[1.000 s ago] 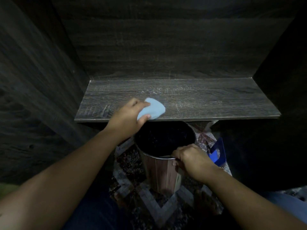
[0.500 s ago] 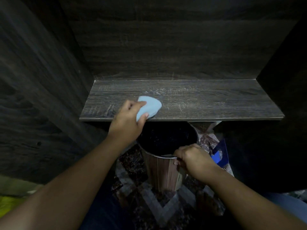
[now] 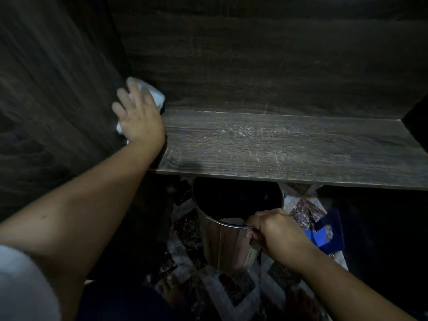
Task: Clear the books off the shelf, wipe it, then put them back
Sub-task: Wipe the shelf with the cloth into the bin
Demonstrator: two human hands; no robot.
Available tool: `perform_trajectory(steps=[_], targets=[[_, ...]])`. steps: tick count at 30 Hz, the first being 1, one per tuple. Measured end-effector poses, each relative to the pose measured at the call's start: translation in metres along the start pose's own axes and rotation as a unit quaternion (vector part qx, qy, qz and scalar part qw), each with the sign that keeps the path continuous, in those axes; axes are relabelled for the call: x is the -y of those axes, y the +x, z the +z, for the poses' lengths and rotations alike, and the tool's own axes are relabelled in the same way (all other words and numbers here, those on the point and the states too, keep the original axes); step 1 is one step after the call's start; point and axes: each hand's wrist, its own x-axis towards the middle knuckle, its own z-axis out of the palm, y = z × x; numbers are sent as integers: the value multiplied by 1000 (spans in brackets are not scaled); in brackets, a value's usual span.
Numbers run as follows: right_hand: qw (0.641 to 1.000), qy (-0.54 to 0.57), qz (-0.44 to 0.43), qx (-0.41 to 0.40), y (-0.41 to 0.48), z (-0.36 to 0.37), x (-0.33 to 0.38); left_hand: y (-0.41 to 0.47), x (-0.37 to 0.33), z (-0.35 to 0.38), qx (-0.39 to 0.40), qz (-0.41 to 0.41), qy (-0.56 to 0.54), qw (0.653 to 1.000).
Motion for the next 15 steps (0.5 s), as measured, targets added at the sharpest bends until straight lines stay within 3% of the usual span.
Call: perform_trajectory(steps=[3, 11, 15], targets=[[1000, 1, -1, 6, 3, 0, -2, 5, -6, 20, 32, 67, 54, 996], [999, 5, 26, 20, 0, 5, -6, 15, -7, 42, 172, 11, -85, 981], [1000, 14, 24, 13, -2, 2, -7, 19, -26, 33, 216, -57, -91, 970]])
